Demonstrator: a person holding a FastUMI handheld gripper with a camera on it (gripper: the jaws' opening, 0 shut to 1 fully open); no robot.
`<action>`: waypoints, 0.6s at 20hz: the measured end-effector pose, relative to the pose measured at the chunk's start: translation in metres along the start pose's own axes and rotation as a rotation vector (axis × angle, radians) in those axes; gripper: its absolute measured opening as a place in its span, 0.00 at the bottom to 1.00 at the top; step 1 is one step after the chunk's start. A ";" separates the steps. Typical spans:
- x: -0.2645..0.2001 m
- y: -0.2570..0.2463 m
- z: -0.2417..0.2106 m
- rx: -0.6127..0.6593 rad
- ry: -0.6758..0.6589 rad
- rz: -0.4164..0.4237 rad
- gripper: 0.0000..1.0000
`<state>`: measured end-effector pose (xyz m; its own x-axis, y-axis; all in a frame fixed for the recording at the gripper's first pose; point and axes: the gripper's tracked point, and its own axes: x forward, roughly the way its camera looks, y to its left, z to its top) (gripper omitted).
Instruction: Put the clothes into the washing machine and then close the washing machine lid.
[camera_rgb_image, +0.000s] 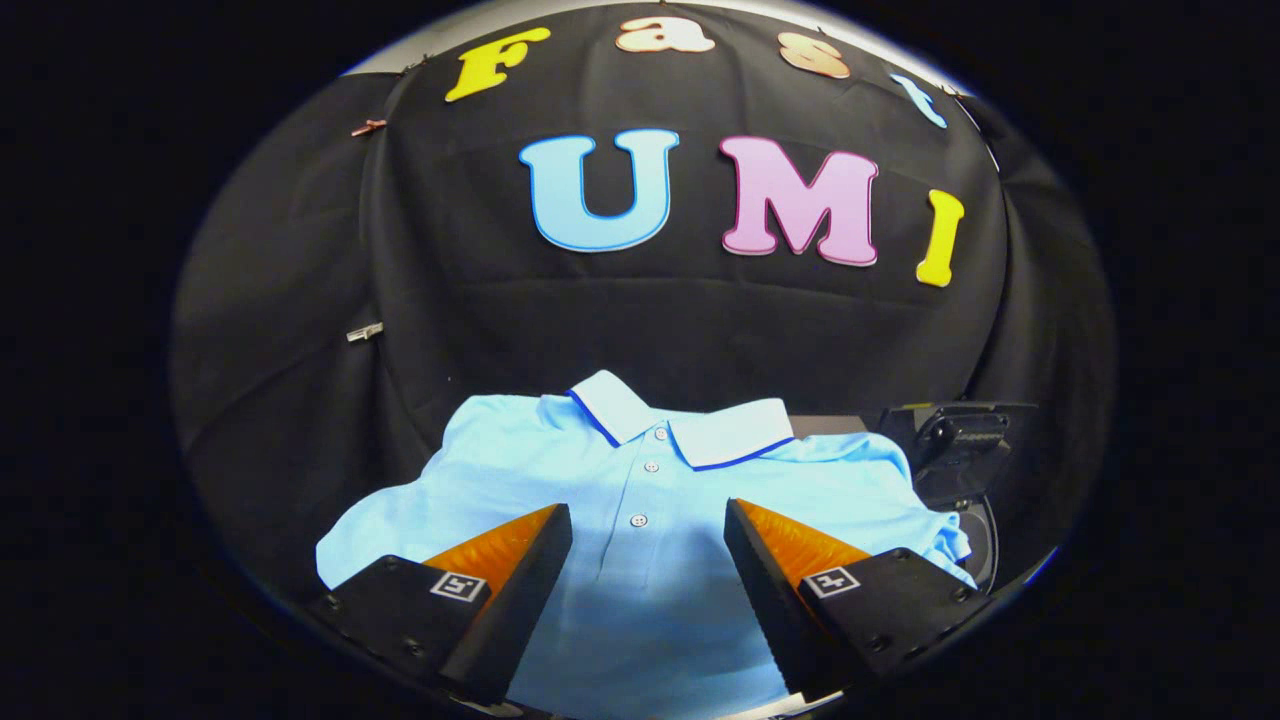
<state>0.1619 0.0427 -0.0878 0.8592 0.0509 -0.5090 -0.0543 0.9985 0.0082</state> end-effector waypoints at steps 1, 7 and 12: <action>0.008 0.003 -0.004 -0.002 0.035 0.002 0.99; 0.028 -0.001 -0.023 -0.017 0.162 -0.029 0.99; 0.031 0.002 -0.023 0.000 0.216 -0.060 1.00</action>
<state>0.1764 0.0453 -0.1235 0.7317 -0.0145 -0.6814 -0.0059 0.9996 -0.0277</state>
